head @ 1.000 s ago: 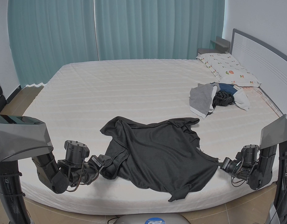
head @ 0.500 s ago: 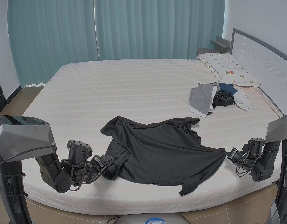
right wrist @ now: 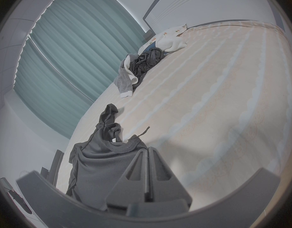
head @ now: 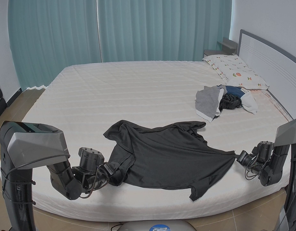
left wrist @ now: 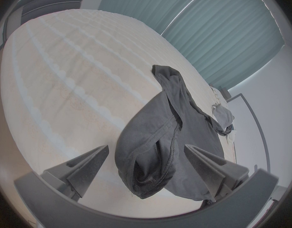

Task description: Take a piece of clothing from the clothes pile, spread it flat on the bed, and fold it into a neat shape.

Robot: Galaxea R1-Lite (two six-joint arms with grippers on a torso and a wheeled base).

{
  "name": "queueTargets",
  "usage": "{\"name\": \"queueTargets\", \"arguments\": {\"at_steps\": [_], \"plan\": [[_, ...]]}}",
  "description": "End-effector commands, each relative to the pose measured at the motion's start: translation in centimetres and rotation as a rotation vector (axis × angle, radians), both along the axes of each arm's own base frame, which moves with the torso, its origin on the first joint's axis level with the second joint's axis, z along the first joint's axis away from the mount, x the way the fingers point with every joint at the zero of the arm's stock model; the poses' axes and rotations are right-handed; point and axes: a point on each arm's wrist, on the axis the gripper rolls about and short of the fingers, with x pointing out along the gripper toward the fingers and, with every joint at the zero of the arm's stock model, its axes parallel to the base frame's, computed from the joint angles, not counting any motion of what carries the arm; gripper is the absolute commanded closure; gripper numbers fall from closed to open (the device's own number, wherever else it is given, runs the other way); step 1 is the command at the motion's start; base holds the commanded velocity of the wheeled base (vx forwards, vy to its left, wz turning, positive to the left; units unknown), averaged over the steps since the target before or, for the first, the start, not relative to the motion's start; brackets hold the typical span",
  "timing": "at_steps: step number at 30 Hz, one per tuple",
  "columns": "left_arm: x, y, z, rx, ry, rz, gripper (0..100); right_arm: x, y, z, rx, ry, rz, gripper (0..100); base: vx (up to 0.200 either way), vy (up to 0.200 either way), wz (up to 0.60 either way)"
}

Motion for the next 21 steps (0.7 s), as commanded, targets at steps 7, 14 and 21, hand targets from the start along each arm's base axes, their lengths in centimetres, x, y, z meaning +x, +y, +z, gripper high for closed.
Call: {"name": "queueTargets", "arguments": {"at_steps": [7,14,21], "plan": [[-0.1,-0.7,-0.8,0.022,0.010,-0.029,0,0.0,0.0,-0.1,-0.001,0.002,0.000,100,0.000,0.000,0.00],[-0.2,-0.6,-0.7,0.027,0.015,-0.026,100,0.0,0.0,-0.2,-0.001,0.003,-0.001,100,0.000,0.000,0.00],[-1.3,0.5,-0.6,0.097,0.043,-0.018,100,0.0,-0.1,-0.1,-0.002,0.000,-0.004,100,0.000,0.000,0.00]]}}
